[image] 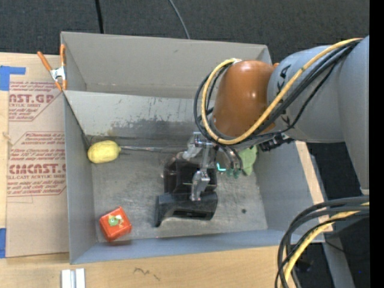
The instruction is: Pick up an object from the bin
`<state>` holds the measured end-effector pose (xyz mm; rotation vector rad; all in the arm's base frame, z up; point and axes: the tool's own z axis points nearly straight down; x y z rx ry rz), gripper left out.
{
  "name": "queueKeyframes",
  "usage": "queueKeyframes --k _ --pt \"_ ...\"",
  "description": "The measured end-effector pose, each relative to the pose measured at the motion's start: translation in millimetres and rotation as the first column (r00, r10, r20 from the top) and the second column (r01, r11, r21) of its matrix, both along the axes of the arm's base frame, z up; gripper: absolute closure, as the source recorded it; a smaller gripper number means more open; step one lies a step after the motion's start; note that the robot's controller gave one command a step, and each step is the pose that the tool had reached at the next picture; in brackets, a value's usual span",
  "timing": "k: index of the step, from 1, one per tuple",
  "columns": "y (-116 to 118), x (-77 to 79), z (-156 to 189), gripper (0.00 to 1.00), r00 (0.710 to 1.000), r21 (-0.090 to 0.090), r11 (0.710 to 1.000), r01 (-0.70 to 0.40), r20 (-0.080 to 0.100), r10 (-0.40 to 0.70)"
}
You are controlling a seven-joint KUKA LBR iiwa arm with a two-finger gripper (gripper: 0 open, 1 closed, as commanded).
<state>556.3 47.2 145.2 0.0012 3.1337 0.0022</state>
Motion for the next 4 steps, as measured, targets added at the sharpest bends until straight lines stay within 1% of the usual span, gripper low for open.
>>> queueKeyframes --k 1,2,3,4 --pt "0.1 -1.6 -0.4 0.0 1.0 0.0 1.0 -0.001 -0.005 0.001" --pt "-3.0 -16.7 -22.8 0.0 0.985 -0.006 0.986 -0.166 0.041 0.166" --pt "-2.1 -17.5 -23.5 1.0 0.982 -0.003 0.982 -0.188 0.025 0.188" --pt "-2.1 -17.5 -23.5 1.0 0.982 -0.003 0.982 -0.188 0.025 0.188"
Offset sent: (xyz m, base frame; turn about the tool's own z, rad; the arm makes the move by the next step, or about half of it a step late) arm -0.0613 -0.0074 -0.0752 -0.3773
